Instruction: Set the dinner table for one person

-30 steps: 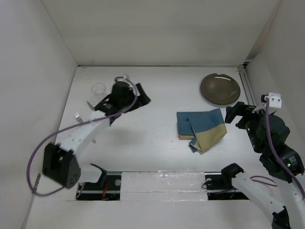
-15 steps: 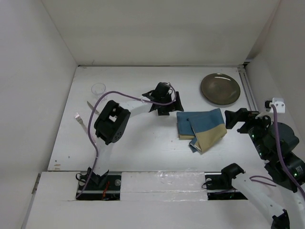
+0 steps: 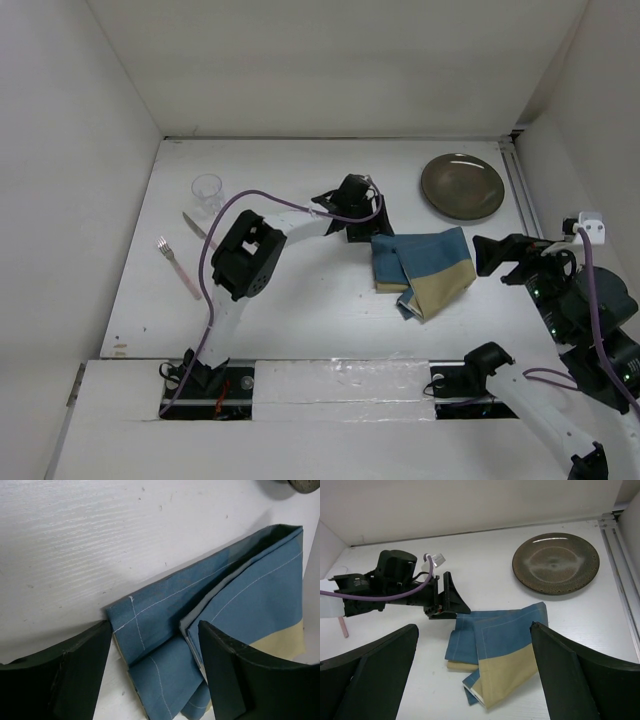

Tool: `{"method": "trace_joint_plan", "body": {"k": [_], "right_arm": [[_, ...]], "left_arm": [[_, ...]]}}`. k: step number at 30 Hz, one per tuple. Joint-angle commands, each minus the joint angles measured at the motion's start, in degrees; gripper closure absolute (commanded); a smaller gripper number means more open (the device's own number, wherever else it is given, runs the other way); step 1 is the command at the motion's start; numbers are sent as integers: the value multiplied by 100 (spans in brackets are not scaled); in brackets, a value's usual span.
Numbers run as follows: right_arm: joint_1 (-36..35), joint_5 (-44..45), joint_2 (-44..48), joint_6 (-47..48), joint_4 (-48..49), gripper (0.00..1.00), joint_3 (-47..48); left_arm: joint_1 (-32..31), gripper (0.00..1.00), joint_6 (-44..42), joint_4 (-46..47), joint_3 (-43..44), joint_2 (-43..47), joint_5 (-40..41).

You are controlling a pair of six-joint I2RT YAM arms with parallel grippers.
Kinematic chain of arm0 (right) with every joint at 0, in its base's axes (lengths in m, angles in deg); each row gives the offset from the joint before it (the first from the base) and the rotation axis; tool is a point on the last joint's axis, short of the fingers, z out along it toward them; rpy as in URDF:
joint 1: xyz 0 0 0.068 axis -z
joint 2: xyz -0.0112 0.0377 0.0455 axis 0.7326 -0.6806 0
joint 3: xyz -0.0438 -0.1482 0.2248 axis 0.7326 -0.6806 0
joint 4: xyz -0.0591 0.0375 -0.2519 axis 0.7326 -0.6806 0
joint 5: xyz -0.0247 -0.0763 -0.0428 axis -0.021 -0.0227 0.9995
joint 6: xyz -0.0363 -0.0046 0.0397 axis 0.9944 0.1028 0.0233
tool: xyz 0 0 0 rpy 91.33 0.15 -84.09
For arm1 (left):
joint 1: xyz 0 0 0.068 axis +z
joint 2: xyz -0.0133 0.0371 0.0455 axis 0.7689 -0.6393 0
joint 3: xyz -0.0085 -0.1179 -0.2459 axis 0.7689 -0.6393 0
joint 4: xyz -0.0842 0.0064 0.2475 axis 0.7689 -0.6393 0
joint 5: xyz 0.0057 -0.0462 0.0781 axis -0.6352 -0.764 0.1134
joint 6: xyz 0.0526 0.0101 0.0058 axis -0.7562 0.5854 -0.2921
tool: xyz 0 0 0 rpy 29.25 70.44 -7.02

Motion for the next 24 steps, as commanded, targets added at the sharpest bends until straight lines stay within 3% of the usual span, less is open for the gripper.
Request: {"method": "trace_joint_plan", "body": {"k": [1, 3, 7, 8, 11, 12, 15, 20, 24], "right_arm": [[-19, -88, 89, 51, 142, 0, 31], [-19, -140, 89, 51, 142, 0, 31], [-19, -141, 141, 51, 142, 0, -22], [-19, -141, 141, 51, 142, 0, -22], [-19, -141, 141, 51, 142, 0, -22], [-19, -141, 141, 51, 142, 0, -22], [-19, -141, 141, 51, 195, 0, -74], [-19, -343, 141, 51, 467, 0, -425], [-19, -992, -418, 51, 959, 0, -996]], "left_arm": [[-28, 34, -13, -382, 224, -159, 287], [-89, 34, -66, -540, 295, -212, 604], [-141, 46, -119, -822, 436, -283, 798], [-142, 57, -119, -822, 436, -335, 798], [-142, 76, -119, -822, 436, -397, 798], [-142, 87, -119, -822, 436, -397, 746], [-142, 100, -119, -769, 366, -336, 745], [-142, 100, -67, -339, -30, 129, 631], [-142, 100, -66, -41, -530, 857, 684]]}}
